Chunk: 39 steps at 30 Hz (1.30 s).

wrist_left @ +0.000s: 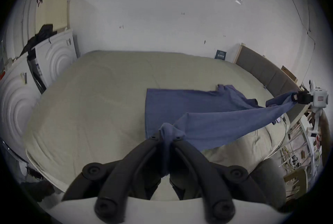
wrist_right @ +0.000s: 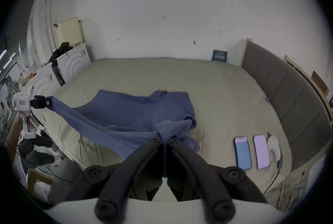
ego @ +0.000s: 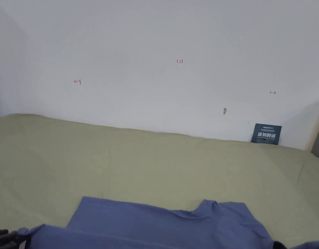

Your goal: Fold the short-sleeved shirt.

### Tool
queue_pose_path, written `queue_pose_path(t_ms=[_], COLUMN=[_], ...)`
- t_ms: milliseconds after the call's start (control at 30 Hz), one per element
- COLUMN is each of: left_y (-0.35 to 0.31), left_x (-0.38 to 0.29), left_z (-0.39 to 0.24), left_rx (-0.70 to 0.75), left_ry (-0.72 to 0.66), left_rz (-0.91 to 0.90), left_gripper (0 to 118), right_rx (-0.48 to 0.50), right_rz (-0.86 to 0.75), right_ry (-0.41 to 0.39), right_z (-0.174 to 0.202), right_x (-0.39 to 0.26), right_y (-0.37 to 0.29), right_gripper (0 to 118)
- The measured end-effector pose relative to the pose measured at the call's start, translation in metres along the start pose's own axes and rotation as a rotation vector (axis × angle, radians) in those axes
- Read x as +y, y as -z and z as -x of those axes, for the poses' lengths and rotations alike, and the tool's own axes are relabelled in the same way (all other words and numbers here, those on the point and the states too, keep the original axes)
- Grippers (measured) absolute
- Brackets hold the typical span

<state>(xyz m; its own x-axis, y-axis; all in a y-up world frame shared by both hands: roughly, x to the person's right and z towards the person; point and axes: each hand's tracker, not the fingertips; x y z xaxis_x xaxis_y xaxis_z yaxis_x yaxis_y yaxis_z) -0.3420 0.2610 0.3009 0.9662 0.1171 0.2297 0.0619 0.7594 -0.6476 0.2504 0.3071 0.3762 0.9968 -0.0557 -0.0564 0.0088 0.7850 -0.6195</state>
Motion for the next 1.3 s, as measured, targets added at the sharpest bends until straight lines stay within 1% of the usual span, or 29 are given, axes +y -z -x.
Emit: queue_pose_path(t_ms=[67, 167, 300, 333, 367, 400, 433, 467, 500, 533, 567, 600, 633, 700, 800, 867, 933, 967, 1000, 1033, 1067, 1100, 1133, 1167, 1200, 1233, 1300], left_y=[0.014, 0.034, 0.051, 0.053, 0.055, 0.056, 0.056, 0.055, 0.054, 0.050, 0.047, 0.040, 0.032, 0.018, -0.003, -0.016, -0.030, -0.032, -0.037, -0.043, -0.047, -0.051, -0.053, -0.053, -0.052, -0.049, -0.043], left_x=[-0.012, -0.034, -0.062, -0.068, -0.074, -0.080, -0.084, -0.088, -0.092, -0.095, -0.097, -0.098, -0.096, -0.093, -0.089, -0.088, -0.085, -0.088, -0.089, -0.089, -0.090, -0.092, -0.095, -0.098, -0.102, -0.107, -0.108], left_z=[0.001, 0.000, 0.004, 0.006, 0.008, 0.010, 0.011, 0.012, 0.012, 0.012, 0.015, 0.016, 0.014, 0.007, -0.015, -0.027, -0.045, -0.042, -0.048, -0.056, -0.062, -0.070, -0.077, -0.081, -0.082, -0.079, -0.074], left_rx=[-0.001, -0.004, -0.010, -0.017, -0.016, -0.017, -0.015, -0.004, 0.046, 0.061, 0.067, 0.069, 0.068, 0.100, 0.149, 0.129, 0.107, 0.098, 0.090, 0.089, 0.085, 0.102, 0.112, 0.113, 0.121, 0.116, 0.119], left_ry=[-0.014, -0.026, -0.064, -0.073, -0.079, -0.092, -0.101, -0.101, -0.096, -0.097, -0.104, -0.119, -0.140, -0.160, -0.159, -0.167, -0.179, -0.178, -0.171, -0.159, -0.139, -0.118, -0.103, -0.086, -0.061, -0.052, -0.057], left_rz=[0.051, 0.132, 0.217, 0.232, 0.238, 0.253, 0.264, 0.269, 0.282, 0.281, 0.270, 0.239, 0.209, 0.126, -0.030, -0.122, -0.169, -0.175, -0.181, -0.192, -0.204, -0.215, -0.210, -0.217, -0.214, -0.191, -0.136], left_gripper=[8, 8, 8, 8, 8, 13, 30, 69, 77, 84, 90, 96, 96, 96, 96, 95, 94, 91, 88, 81, 59, 38, 15, 4, 0, 0, 0], right_rx=[-0.002, -0.009, -0.013, -0.012, -0.013, -0.015, -0.022, -0.037, -0.109, -0.136, -0.130, -0.127, -0.140, -0.160, -0.160, -0.150, -0.165, -0.172, -0.168, -0.162, -0.160, -0.168, -0.176, -0.202, -0.201, -0.184, -0.183], right_rz=[0.035, 0.111, 0.218, 0.245, 0.252, 0.253, 0.266, 0.280, 0.291, 0.295, 0.270, 0.233, 0.196, 0.129, 0.002, -0.088, -0.162, -0.176, -0.190, -0.195, -0.200, -0.206, -0.207, -0.218, -0.223, -0.222, -0.232], right_ry=[0.050, 0.063, 0.115, 0.120, 0.127, 0.137, 0.148, 0.146, 0.135, 0.115, 0.117, 0.122, 0.131, 0.148, 0.184, 0.186, 0.169, 0.168, 0.161, 0.153, 0.146, 0.127, 0.102, 0.084, 0.068, 0.063, 0.066], right_z=[-0.005, -0.010, -0.017, -0.019, -0.020, -0.022, -0.024, -0.025, -0.032, -0.033, -0.034, -0.035, -0.033, -0.028, -0.011, 0.004, 0.022, 0.030, 0.039, 0.048, 0.056, 0.063, 0.070, 0.076, 0.080, 0.082, 0.084], right_x=[-0.017, -0.043, -0.079, -0.087, -0.094, -0.101, -0.107, -0.111, -0.118, -0.122, -0.123, -0.124, -0.123, -0.120, -0.113, -0.112, -0.113, -0.113, -0.115, -0.117, -0.119, -0.122, -0.125, -0.129, -0.134, -0.138, -0.144], right_y=[0.013, 0.039, 0.064, 0.067, 0.068, 0.069, 0.069, 0.069, 0.070, 0.068, 0.062, 0.055, 0.047, 0.035, 0.018, 0.007, -0.004, -0.008, -0.013, -0.018, -0.021, -0.023, -0.025, -0.026, -0.028, -0.029, -0.029], right_gripper=[1, 1, 1, 2, 6, 21, 46, 85, 96, 99, 100, 97, 95, 96, 96, 96, 96, 92, 83, 66, 35, 11, 3, 1, 0, 0, 0])
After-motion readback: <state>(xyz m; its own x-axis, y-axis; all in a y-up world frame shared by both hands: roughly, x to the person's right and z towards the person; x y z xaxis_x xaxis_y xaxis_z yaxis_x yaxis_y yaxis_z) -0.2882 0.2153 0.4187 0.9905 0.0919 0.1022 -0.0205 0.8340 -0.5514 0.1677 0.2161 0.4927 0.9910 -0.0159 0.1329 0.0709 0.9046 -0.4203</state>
